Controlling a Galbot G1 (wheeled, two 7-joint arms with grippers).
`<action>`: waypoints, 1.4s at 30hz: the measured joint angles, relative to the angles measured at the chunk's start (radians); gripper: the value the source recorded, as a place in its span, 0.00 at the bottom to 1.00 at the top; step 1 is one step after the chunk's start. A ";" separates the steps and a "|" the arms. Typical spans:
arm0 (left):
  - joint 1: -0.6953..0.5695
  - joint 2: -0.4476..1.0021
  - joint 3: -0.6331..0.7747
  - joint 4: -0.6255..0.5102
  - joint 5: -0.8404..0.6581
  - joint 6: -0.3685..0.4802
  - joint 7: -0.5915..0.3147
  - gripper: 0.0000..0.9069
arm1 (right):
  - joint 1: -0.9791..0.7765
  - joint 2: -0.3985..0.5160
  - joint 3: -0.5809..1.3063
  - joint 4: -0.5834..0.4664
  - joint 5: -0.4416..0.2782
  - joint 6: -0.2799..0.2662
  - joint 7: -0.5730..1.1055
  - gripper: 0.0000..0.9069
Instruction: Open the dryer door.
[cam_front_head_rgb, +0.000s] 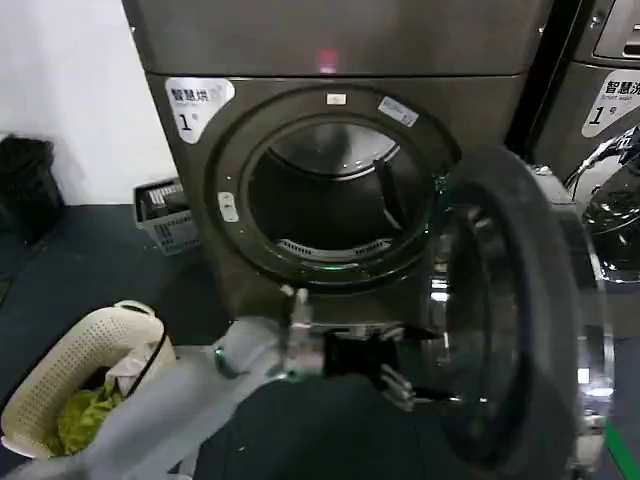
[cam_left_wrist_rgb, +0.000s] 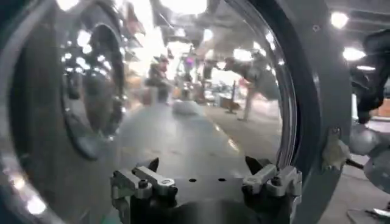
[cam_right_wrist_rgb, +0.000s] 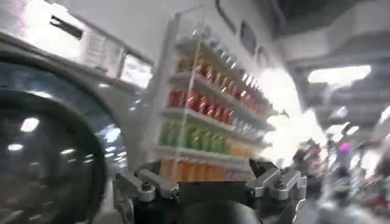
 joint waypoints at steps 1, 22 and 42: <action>-0.015 -0.019 0.015 0.018 0.004 -0.006 -0.003 1.00 | -0.004 0.000 0.017 0.000 -0.017 -0.002 0.011 1.00; -0.194 -0.329 0.133 0.290 0.054 -0.069 -0.128 1.00 | -0.059 -0.005 0.181 0.001 0.003 -0.017 -0.006 1.00; -0.231 -0.484 0.128 0.488 0.172 -0.159 -0.226 1.00 | -0.087 -0.026 0.257 0.004 0.043 -0.029 -0.012 1.00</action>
